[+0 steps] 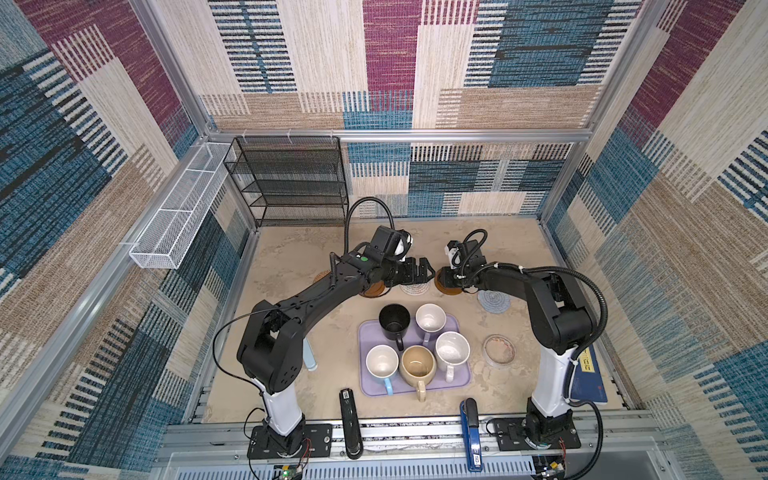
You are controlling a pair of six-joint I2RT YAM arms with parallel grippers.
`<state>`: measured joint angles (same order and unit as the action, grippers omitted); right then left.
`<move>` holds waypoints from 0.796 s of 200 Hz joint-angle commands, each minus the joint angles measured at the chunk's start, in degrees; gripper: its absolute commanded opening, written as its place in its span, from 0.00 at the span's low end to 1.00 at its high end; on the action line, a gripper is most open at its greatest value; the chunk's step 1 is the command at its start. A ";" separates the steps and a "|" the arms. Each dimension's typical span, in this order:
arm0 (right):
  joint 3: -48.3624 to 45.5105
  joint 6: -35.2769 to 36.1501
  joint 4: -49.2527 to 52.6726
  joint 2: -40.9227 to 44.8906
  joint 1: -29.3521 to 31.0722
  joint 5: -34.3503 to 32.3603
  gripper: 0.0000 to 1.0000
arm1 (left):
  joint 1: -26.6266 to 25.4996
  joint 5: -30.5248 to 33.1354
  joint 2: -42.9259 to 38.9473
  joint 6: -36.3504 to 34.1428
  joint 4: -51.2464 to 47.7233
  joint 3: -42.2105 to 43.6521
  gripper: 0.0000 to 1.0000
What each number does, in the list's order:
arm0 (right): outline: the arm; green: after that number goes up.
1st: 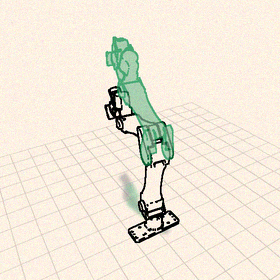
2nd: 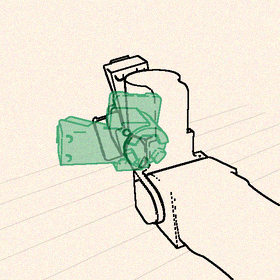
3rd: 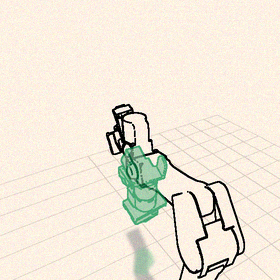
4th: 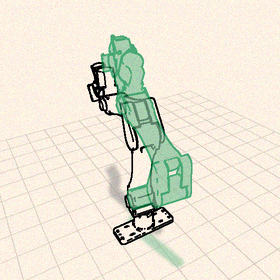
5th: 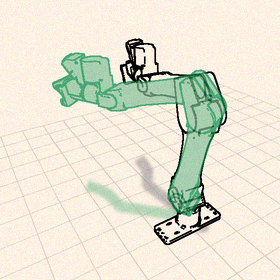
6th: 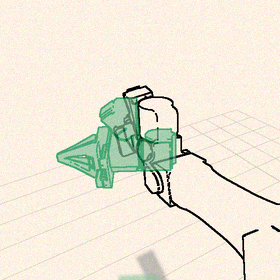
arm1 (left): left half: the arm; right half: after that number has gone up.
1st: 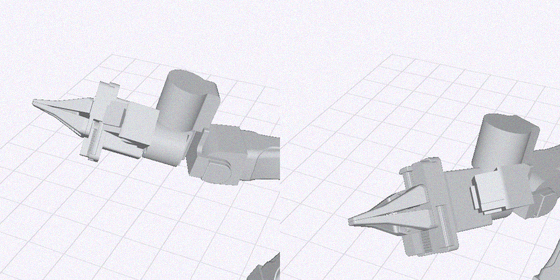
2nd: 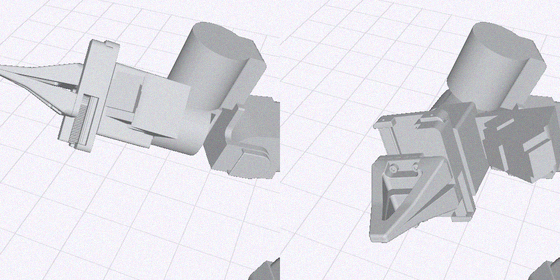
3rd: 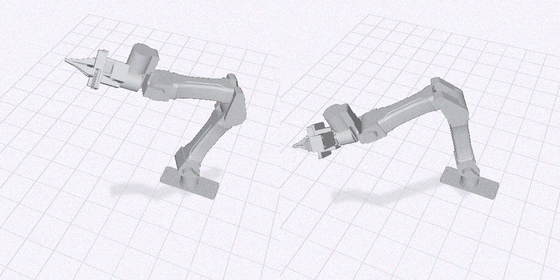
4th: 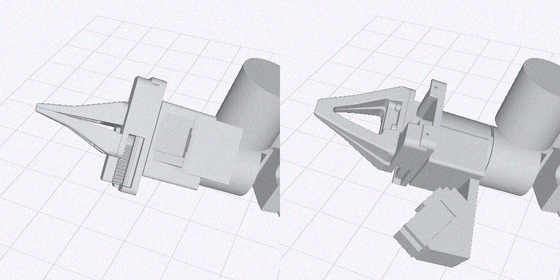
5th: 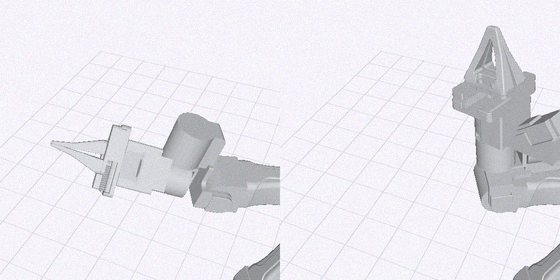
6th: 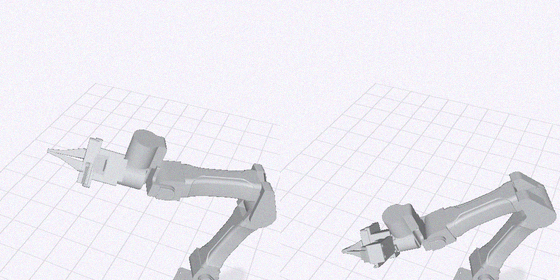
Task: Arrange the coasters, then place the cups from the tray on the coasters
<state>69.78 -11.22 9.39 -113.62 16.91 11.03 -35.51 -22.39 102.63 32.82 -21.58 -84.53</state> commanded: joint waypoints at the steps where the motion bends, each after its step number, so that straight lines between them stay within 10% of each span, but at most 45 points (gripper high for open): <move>1: 0.09 -1.67 3.80 -0.63 0.14 -3.41 0.33 | 0.03 1.10 -0.33 -0.50 0.31 0.05 1.00; 122: 3.56 0.41 5.10 7.50 0.19 -2.13 0.45 | 0.00 2.44 -4.32 -1.10 -1.44 -0.28 1.00; 159: 0.78 -0.44 5.33 15.82 0.16 -2.66 0.74 | 0.00 1.59 -8.25 -1.35 -1.70 0.27 1.00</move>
<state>72.27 -11.44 14.87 -102.74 17.02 8.99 -35.51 -20.71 96.44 32.80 -22.57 -84.40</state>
